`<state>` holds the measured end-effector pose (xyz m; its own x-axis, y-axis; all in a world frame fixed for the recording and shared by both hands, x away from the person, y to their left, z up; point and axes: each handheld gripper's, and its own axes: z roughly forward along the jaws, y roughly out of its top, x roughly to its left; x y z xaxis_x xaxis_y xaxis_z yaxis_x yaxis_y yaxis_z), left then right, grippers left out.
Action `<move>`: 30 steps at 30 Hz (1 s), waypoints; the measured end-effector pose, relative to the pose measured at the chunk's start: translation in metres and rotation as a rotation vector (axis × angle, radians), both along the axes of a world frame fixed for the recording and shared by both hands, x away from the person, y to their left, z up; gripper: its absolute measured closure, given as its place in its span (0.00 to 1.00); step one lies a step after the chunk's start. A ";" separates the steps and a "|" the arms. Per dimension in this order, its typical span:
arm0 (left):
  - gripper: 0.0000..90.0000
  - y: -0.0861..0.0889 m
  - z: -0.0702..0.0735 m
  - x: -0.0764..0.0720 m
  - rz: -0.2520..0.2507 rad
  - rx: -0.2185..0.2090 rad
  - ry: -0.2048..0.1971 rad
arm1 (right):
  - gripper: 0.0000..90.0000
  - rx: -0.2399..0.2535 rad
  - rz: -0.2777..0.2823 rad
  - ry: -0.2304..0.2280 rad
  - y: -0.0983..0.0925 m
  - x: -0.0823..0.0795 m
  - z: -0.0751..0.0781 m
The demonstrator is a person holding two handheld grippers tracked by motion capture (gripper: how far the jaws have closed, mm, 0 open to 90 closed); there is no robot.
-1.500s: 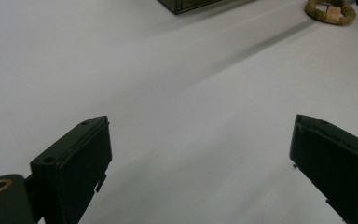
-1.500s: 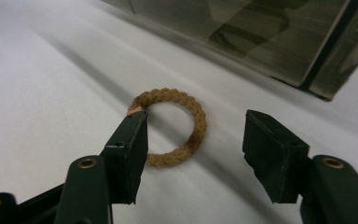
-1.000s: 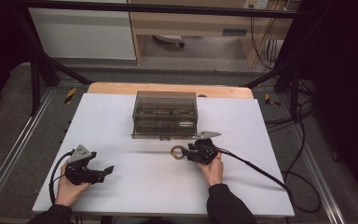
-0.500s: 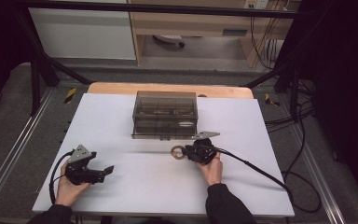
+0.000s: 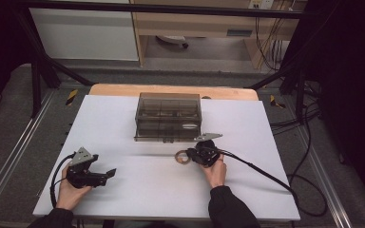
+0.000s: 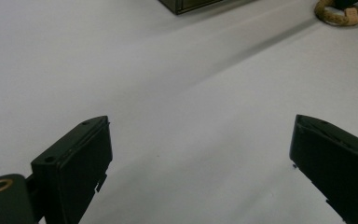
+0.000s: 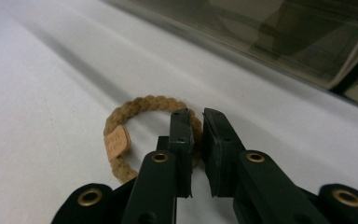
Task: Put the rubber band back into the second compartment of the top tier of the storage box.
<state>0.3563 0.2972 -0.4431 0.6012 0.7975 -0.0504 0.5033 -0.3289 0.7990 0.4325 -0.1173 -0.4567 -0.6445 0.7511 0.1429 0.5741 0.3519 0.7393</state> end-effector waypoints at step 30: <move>0.06 0.000 0.000 0.000 0.001 0.002 0.000 | 0.95 0.006 0.005 -0.015 -0.004 -0.009 0.014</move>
